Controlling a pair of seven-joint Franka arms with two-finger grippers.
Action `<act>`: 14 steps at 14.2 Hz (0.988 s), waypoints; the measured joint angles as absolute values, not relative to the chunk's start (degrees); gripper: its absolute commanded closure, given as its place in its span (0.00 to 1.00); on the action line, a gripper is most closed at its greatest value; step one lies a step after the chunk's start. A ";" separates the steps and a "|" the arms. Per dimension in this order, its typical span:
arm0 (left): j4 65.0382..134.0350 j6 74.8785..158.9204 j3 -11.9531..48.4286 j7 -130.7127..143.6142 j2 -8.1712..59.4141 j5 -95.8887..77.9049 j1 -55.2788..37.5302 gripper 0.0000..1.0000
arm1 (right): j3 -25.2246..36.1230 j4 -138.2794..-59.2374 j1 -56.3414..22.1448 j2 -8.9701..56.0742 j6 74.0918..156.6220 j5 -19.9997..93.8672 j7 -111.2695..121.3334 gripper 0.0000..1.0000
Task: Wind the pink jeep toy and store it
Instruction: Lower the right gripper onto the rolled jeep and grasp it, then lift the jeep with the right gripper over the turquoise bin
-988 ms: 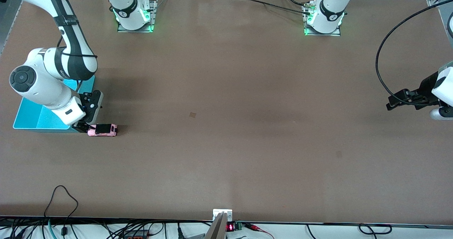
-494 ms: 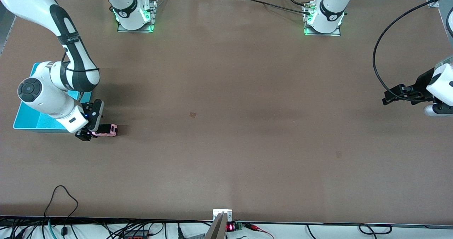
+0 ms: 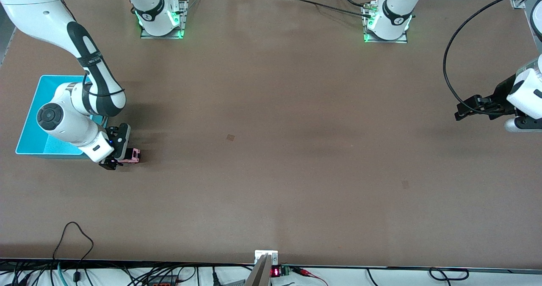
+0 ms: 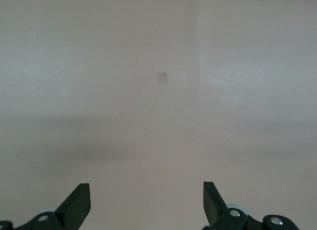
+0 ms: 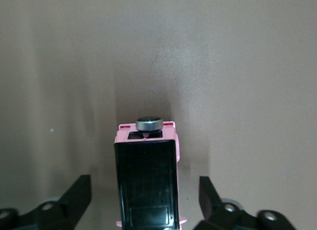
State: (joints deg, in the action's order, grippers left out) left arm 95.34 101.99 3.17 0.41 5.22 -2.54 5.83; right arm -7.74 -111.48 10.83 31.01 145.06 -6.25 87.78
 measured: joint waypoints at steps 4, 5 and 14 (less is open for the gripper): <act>93.86 97.55 3.16 0.44 4.23 -2.54 5.83 0.00 | -7.85 -111.47 10.85 31.31 145.26 -6.26 87.82 0.94; 93.66 96.74 3.18 0.44 4.07 -2.54 5.83 0.00 | -7.94 -111.43 10.85 31.30 145.38 -6.28 87.82 1.00; 93.18 95.45 4.30 1.05 3.00 -2.54 5.99 0.00 | -8.60 -110.03 10.32 25.01 137.02 -6.20 68.45 1.00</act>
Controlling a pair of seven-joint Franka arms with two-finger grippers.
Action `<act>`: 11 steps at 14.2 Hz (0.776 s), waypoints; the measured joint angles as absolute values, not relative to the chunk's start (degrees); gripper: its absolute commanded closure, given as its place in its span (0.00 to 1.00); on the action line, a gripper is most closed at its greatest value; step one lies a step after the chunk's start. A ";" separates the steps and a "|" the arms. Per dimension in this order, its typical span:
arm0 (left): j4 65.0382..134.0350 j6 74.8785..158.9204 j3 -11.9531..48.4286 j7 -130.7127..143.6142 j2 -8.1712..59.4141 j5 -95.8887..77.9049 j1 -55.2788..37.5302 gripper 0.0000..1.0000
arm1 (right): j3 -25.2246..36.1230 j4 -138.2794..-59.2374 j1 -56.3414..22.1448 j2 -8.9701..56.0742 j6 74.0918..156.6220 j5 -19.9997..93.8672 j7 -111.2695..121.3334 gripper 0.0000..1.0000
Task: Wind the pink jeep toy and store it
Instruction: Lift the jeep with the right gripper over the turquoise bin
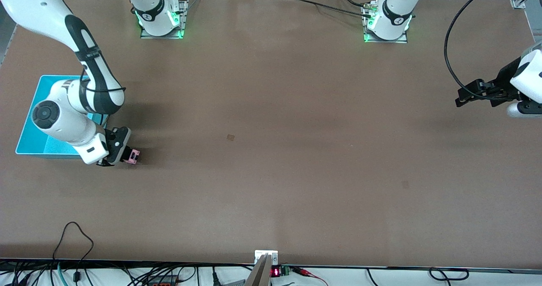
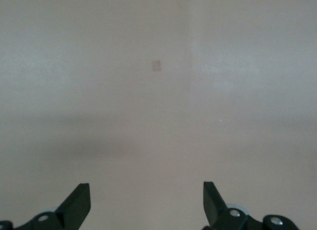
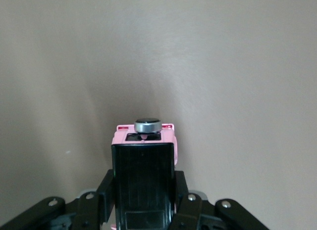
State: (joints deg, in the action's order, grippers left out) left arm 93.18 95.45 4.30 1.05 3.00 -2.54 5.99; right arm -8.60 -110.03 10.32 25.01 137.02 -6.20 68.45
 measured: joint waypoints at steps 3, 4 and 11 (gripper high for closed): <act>93.20 95.43 4.01 1.13 3.00 -2.54 6.02 0.00 | -4.41 -110.06 10.36 18.31 127.93 -6.08 55.63 1.00; 93.20 95.43 3.82 1.13 3.00 -2.54 5.83 0.00 | -1.78 -110.21 10.39 17.01 126.10 -6.04 53.24 1.00; 93.20 95.50 0.27 1.03 2.97 -2.36 2.68 0.00 | 14.25 -113.52 8.53 16.32 125.82 -4.84 43.35 1.00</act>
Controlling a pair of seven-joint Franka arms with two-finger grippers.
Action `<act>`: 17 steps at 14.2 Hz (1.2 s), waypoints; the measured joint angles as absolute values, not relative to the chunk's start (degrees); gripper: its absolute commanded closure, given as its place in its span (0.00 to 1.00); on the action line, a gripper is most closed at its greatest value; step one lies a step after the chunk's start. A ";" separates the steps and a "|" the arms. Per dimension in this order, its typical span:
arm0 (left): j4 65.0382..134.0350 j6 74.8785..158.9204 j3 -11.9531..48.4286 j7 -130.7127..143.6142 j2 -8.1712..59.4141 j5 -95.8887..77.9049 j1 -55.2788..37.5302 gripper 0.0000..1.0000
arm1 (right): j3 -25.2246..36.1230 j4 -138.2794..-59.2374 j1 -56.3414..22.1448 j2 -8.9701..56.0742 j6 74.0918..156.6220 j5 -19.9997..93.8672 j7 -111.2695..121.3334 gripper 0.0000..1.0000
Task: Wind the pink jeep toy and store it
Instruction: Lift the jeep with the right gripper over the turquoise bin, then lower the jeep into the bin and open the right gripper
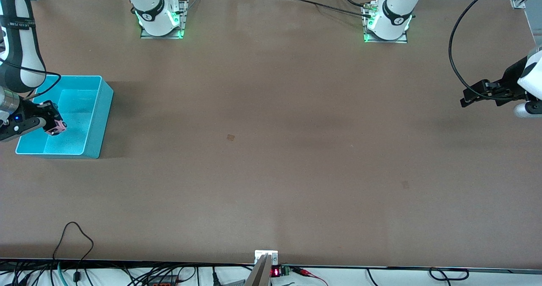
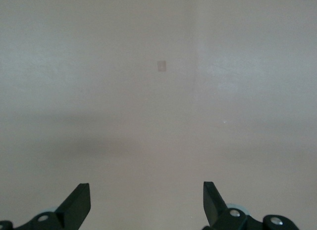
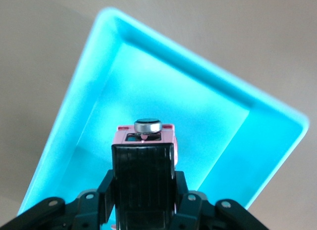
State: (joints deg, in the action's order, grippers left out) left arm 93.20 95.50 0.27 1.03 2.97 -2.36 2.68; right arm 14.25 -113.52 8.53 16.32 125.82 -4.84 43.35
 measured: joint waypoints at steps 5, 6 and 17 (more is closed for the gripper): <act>93.20 95.41 0.36 1.03 2.66 -2.18 2.22 0.00 | 16.61 -123.94 6.10 18.21 138.23 -4.78 30.35 1.00; 93.20 95.36 0.38 1.05 2.50 -2.18 2.21 0.00 | 16.74 -125.30 5.94 18.80 139.55 -4.78 27.61 1.00; 93.20 95.27 0.39 1.07 2.13 -2.18 2.21 0.00 | 17.34 -126.10 5.26 20.87 140.22 -4.77 17.63 0.29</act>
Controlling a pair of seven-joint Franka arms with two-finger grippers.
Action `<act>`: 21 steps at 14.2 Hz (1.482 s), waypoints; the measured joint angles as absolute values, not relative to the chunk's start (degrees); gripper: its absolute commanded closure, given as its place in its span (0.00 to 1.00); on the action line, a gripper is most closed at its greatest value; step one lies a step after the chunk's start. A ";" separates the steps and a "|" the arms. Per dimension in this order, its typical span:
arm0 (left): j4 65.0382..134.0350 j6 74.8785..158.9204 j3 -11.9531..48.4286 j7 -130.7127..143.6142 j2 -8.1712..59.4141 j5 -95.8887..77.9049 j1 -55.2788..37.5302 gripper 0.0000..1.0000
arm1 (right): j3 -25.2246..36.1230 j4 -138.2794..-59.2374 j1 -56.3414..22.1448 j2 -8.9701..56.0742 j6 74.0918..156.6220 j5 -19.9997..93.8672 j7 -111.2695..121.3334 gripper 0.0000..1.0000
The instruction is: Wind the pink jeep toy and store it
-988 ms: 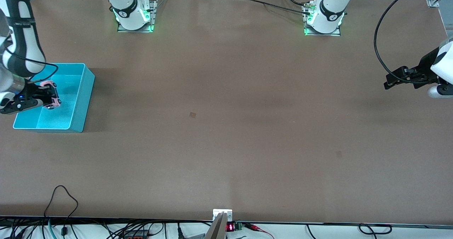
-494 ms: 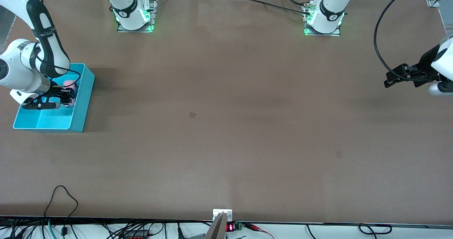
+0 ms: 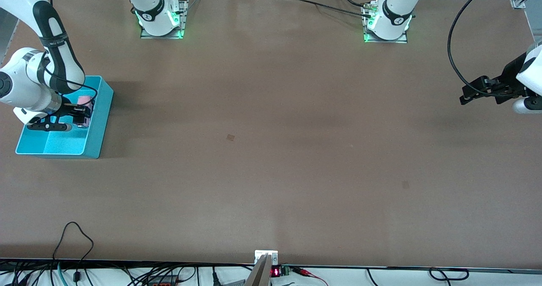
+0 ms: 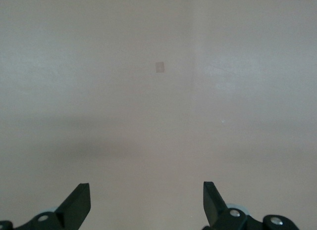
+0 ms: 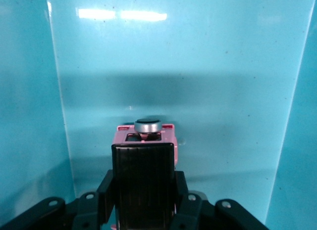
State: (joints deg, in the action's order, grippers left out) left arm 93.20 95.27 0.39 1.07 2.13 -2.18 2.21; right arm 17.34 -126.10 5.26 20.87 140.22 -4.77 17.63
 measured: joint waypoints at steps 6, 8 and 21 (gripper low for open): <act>93.20 95.27 0.39 1.07 2.13 -2.18 2.21 0.00 | 17.71 -125.98 5.26 21.08 140.28 -4.76 17.61 0.00; 93.20 95.27 0.39 1.07 2.13 -2.18 2.21 0.00 | 17.72 -125.55 5.24 20.82 140.31 -4.76 17.61 0.00; 93.21 95.26 0.40 1.01 2.13 -2.18 2.20 0.00 | 3.70 -100.83 1.85 0.69 103.75 -7.82 17.31 0.00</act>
State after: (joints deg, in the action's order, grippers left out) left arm 93.21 95.26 0.40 1.01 2.13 -2.18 2.20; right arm 3.70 -100.83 1.85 0.69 103.75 -7.82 17.31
